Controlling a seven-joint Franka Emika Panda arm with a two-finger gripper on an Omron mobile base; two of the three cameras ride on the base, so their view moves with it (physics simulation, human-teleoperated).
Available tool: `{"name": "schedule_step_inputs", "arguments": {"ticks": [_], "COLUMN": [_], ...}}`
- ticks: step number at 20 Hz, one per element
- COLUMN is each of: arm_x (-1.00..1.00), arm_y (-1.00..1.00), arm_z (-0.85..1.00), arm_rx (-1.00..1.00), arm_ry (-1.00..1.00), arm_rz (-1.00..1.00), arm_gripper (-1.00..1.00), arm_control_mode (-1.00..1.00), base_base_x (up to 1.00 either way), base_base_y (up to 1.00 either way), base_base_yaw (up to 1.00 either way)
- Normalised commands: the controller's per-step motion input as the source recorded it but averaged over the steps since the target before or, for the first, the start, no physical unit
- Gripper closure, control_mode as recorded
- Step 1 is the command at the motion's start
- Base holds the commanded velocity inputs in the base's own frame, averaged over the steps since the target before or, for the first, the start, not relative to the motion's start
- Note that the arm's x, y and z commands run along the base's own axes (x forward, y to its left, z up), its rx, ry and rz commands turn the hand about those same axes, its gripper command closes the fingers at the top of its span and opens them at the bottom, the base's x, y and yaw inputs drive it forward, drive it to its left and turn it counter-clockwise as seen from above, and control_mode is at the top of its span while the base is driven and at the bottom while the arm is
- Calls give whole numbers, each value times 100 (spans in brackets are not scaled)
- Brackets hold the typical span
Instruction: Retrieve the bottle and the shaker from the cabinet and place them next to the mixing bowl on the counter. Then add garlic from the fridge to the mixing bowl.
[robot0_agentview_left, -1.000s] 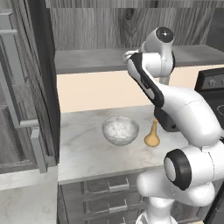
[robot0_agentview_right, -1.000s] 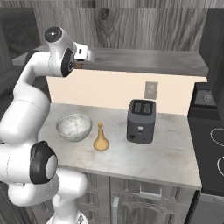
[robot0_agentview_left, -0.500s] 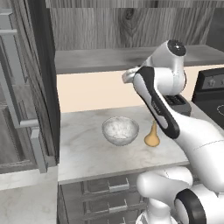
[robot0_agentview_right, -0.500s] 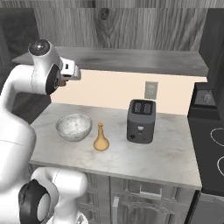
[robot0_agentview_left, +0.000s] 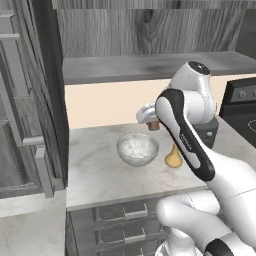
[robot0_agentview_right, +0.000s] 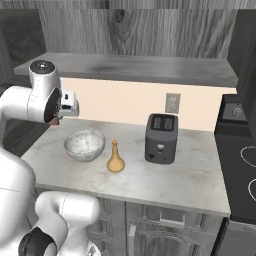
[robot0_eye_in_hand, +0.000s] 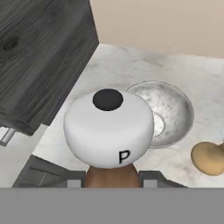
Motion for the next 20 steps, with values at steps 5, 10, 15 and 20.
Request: {"name": "schedule_step_inputs", "arguments": {"ticks": [5, 10, 15, 20], "arm_x": [-20, 0, 9, 19], "arm_y": [43, 57, 59, 22], "arm_z": [-93, -96, -87, -44], "arm_rx": [0, -2, -1, 0], "arm_ry": [37, 38, 32, 6], "arm_rz": [8, 4, 1, -1], "arm_gripper": [100, 100, 100, 100], "arm_control_mode": [-100, -100, -100, -100], "base_base_x": [0, 0, 0, 0], "base_base_y": [0, 0, 0, 0], "base_base_yaw": [0, 0, 0, 0]}}
